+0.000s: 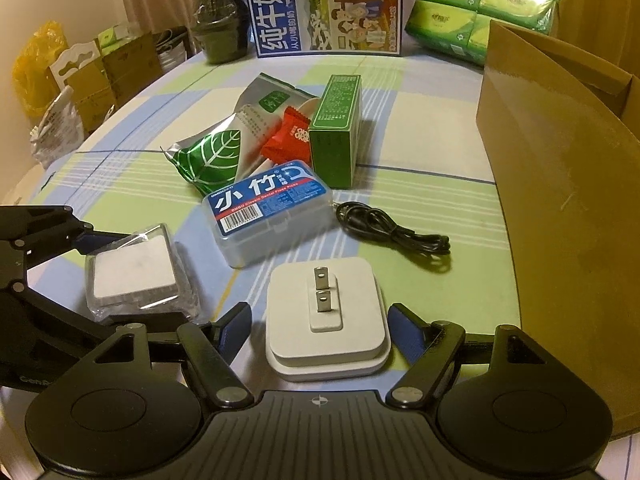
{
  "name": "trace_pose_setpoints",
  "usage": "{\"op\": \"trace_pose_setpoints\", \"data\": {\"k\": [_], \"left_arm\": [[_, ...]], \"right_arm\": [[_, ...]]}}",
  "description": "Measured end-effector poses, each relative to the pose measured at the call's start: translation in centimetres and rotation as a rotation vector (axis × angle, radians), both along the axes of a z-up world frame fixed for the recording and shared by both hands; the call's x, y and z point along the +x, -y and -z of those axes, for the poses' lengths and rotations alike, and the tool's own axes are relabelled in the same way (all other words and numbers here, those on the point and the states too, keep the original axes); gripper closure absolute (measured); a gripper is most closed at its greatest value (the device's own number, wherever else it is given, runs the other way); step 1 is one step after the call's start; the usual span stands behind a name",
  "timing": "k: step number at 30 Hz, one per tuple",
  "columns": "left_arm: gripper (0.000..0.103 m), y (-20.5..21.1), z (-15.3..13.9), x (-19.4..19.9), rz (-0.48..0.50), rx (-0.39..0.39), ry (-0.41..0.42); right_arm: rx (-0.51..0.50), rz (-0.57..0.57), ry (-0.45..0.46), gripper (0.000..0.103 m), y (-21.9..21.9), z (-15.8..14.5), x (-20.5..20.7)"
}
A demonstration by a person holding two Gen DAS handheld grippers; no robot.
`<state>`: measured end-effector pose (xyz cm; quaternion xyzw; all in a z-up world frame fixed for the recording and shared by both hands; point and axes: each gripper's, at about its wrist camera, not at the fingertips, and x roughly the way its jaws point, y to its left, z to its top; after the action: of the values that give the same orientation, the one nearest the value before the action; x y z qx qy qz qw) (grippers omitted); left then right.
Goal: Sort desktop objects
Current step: 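Grasp the clear plastic box with the left tool while the right tool grasps the white plug adapter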
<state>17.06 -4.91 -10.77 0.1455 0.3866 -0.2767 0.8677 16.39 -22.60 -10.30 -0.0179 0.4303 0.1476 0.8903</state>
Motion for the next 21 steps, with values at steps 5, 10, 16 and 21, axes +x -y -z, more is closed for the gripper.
{"op": "trace_pose_setpoints", "data": {"k": [5, 10, 16, 21], "left_arm": [[0.032, 0.2, 0.1, 0.2, 0.0, -0.003, -0.005], [0.038, 0.3, -0.1, 0.2, -0.012, -0.013, -0.015], [0.04, 0.2, -0.9, -0.2, -0.04, -0.023, -0.008], [0.04, -0.1, -1.3, -0.2, -0.081, -0.032, -0.007]], "right_arm": [[-0.005, 0.003, 0.003, 0.04, 0.0, 0.0, 0.1], [-0.02, -0.001, 0.006, 0.041, -0.3, 0.0, 0.0], [-0.02, 0.006, 0.045, 0.041, -0.2, -0.7, -0.3], [-0.004, 0.016, 0.058, 0.041, -0.3, -1.0, -0.4]]}}
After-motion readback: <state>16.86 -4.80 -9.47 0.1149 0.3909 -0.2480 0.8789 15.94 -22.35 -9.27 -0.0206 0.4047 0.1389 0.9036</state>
